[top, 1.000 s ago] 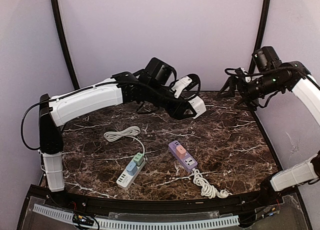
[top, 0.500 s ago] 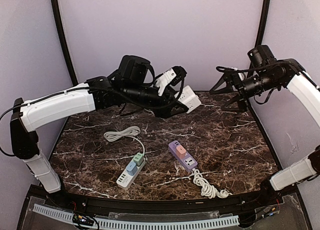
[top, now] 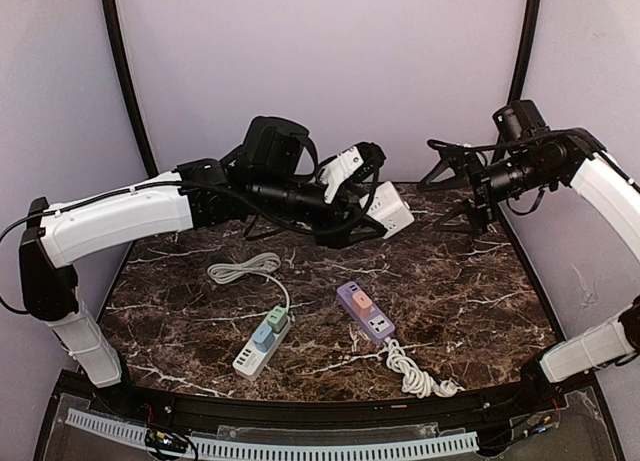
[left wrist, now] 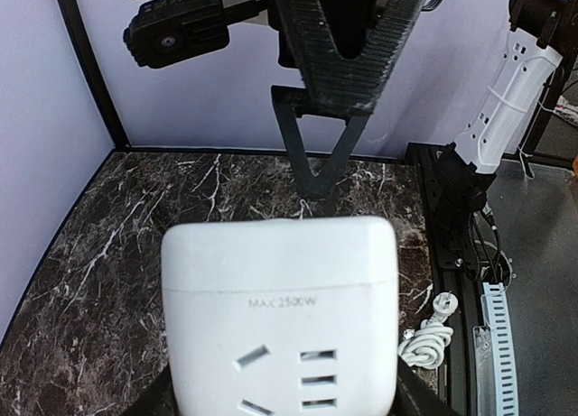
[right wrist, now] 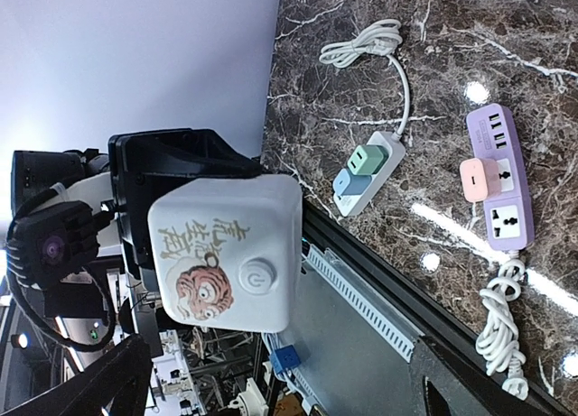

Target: Insert the plug

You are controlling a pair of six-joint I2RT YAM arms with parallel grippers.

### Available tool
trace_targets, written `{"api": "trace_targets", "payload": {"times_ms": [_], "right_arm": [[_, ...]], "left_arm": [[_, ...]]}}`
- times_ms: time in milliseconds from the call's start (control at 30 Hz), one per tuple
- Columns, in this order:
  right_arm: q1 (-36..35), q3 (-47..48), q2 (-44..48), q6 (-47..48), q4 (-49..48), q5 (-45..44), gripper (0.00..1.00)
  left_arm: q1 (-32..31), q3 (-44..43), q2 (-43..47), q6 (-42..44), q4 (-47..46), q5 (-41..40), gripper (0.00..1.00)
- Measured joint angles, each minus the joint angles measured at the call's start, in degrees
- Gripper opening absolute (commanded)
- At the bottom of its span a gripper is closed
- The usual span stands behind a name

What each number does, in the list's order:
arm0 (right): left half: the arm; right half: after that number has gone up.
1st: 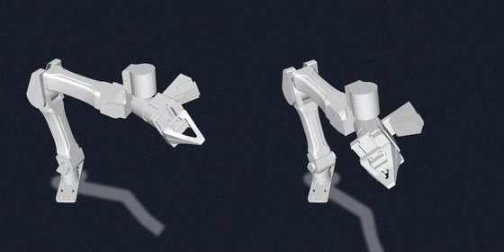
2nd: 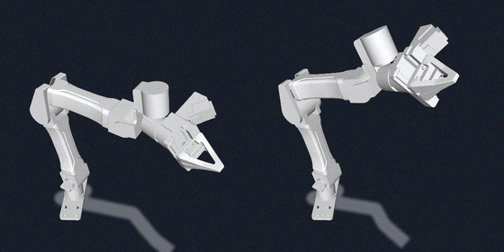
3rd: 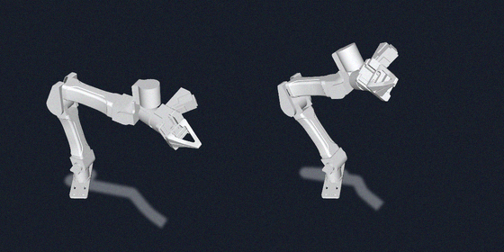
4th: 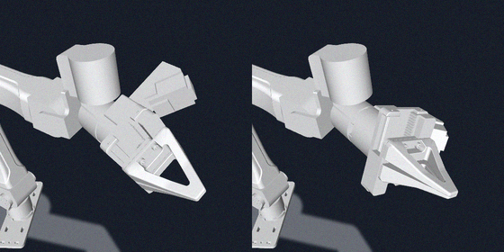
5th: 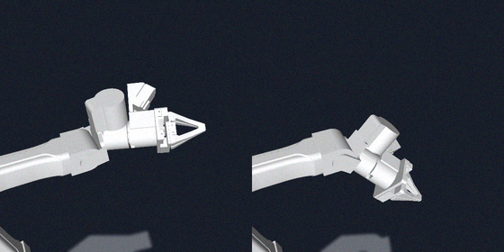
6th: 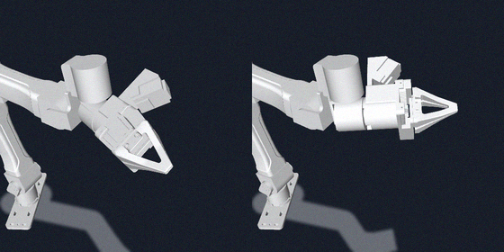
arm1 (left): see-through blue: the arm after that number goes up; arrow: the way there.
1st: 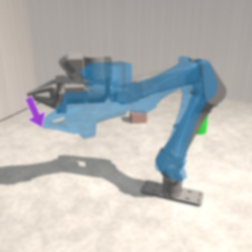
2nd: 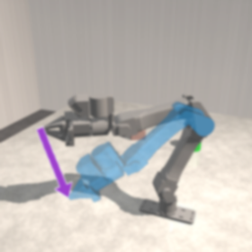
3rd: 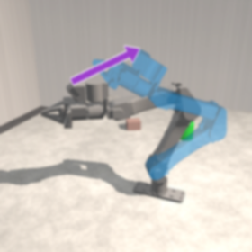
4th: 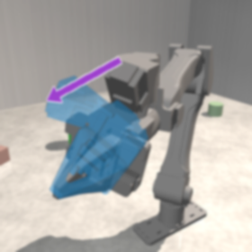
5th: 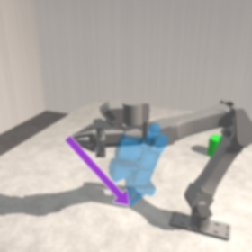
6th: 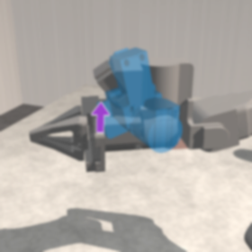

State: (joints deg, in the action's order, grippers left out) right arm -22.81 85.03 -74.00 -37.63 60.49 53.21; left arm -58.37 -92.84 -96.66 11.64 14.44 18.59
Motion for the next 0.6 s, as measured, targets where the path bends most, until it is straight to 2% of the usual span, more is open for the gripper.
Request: {"api": "trace_targets", "payload": {"times_ms": [600], "right_arm": [[-0.52, -0.63, 0.15, -4.98, -2.27, 1.11, 0.98]], "left_arm": [[-2.01, -3.5, -3.39, 1.29, 0.22, 0.17, 0.01]]}}
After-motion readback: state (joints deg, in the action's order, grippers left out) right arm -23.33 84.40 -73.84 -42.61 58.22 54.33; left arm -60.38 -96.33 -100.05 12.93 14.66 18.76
